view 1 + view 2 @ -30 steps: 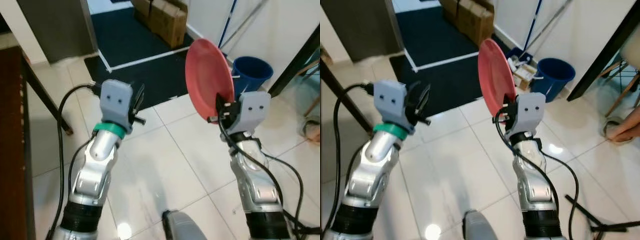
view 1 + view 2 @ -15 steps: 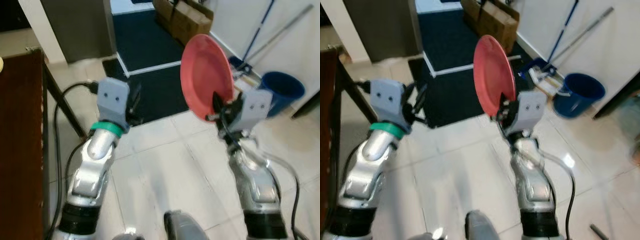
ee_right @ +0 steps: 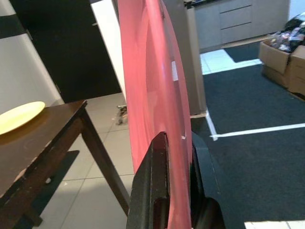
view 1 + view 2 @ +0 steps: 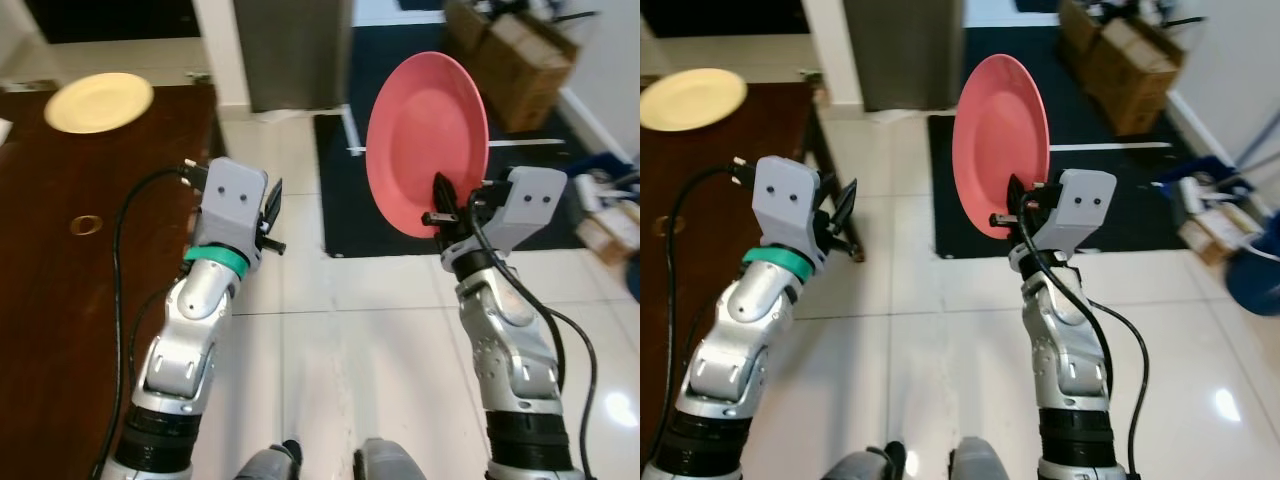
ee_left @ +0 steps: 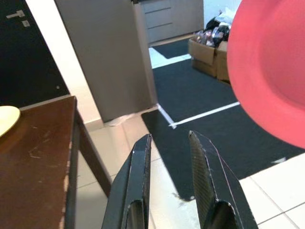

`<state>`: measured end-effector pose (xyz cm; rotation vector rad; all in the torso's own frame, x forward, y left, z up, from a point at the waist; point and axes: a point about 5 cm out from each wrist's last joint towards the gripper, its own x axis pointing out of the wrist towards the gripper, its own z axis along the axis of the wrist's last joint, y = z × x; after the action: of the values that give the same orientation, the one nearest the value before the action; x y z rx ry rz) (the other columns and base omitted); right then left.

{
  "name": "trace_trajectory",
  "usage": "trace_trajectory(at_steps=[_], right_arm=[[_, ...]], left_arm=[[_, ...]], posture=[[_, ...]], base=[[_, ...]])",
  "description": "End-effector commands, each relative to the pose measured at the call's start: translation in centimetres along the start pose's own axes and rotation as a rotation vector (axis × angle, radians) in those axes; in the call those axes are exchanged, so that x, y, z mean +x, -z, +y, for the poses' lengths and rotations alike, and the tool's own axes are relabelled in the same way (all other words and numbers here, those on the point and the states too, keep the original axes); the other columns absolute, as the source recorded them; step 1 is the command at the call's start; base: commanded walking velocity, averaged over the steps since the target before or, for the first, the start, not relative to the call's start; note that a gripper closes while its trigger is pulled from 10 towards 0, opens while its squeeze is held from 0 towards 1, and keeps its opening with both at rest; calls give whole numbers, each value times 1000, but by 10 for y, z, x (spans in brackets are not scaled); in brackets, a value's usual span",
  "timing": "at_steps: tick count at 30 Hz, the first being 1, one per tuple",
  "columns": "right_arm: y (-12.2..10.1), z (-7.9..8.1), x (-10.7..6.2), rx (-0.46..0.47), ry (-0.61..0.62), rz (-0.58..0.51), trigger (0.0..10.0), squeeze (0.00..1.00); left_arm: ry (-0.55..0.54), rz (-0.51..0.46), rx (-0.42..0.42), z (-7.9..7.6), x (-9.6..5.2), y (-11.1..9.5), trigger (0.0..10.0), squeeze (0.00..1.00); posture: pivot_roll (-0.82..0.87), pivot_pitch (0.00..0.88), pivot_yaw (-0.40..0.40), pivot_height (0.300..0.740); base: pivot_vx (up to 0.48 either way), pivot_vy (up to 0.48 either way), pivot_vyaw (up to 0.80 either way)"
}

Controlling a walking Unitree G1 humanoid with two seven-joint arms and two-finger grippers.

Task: Setting the table

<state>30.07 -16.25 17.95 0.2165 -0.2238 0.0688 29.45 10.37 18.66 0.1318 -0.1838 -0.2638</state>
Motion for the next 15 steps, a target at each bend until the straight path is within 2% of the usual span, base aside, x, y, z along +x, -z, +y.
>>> trace_trajectory(at_steps=[1,15], right_arm=[[-4,-2,0,23,8,-12,10000,0],[-8,-5,2,81,28,-15,10000,0]], left_arm=[[-1,12,10,-1,-1,0,10000,0],[-10,30,18,-1,0,1,10000,0]], posture=[[-166,0,50,740],[-167,0,54,740]], base=[[0,0,794],[0,0,788]])
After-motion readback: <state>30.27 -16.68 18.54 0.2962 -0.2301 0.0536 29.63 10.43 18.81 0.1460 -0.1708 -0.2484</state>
